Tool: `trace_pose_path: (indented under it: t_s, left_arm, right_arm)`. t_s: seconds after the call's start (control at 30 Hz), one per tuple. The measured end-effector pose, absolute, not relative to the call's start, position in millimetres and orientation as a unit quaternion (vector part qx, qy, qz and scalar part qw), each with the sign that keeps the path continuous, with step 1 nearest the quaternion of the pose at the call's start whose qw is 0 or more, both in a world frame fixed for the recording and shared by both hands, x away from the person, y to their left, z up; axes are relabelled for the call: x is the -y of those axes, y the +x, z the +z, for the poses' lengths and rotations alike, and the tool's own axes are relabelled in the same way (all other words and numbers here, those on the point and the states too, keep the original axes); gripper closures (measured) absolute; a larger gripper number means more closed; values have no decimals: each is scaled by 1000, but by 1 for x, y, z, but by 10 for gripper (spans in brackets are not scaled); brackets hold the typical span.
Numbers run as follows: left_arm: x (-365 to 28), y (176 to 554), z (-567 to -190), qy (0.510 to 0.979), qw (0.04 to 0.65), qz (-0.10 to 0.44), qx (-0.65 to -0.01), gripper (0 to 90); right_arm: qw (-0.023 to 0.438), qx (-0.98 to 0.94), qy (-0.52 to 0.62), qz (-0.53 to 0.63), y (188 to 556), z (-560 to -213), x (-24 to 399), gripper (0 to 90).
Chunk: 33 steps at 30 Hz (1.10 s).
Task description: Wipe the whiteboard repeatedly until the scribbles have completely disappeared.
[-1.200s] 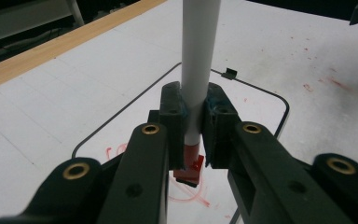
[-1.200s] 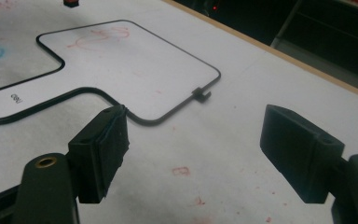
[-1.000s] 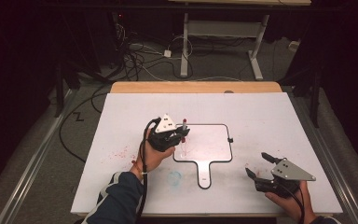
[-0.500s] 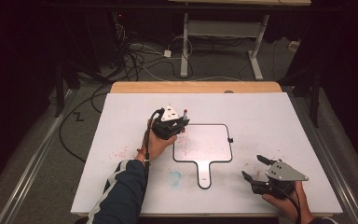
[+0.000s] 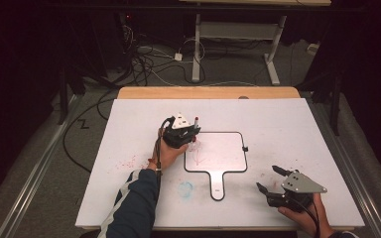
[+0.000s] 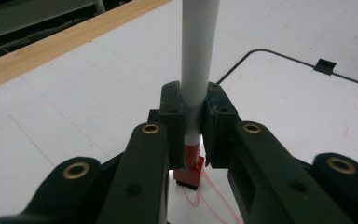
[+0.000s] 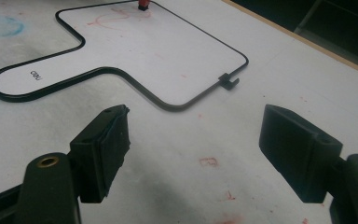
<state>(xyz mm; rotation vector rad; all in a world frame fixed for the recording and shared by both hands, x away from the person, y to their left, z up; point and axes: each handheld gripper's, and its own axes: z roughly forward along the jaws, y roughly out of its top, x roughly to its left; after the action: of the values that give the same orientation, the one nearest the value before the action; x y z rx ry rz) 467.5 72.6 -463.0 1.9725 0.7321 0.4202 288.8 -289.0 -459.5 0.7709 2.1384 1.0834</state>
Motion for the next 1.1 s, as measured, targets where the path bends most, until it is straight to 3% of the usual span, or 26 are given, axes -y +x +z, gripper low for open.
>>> trace_pose_path:
  t_s: [0.13,0.27,0.4,0.67,0.9,1.1]
  left_arm:
    - [-71,468,-466,800,498,147,-302,787]
    - [-53,457,-465,814,500,132,-265,788]
    - [-48,454,-462,826,482,155,-247,788]
    - [-80,474,-463,808,467,193,-303,788]
    - [-73,469,-466,806,492,155,-291,788]
    - [-60,464,-465,817,488,159,-264,788]
  right_arm:
    - [303,-809,292,410,289,-460,289,253]
    - [302,-810,291,410,289,-460,288,253]
    - [301,-810,290,410,289,-460,287,253]
    - [304,-811,288,408,288,-460,288,253]
    - [298,-810,288,414,289,-460,289,254]
    - [298,-810,287,415,288,-460,289,254]
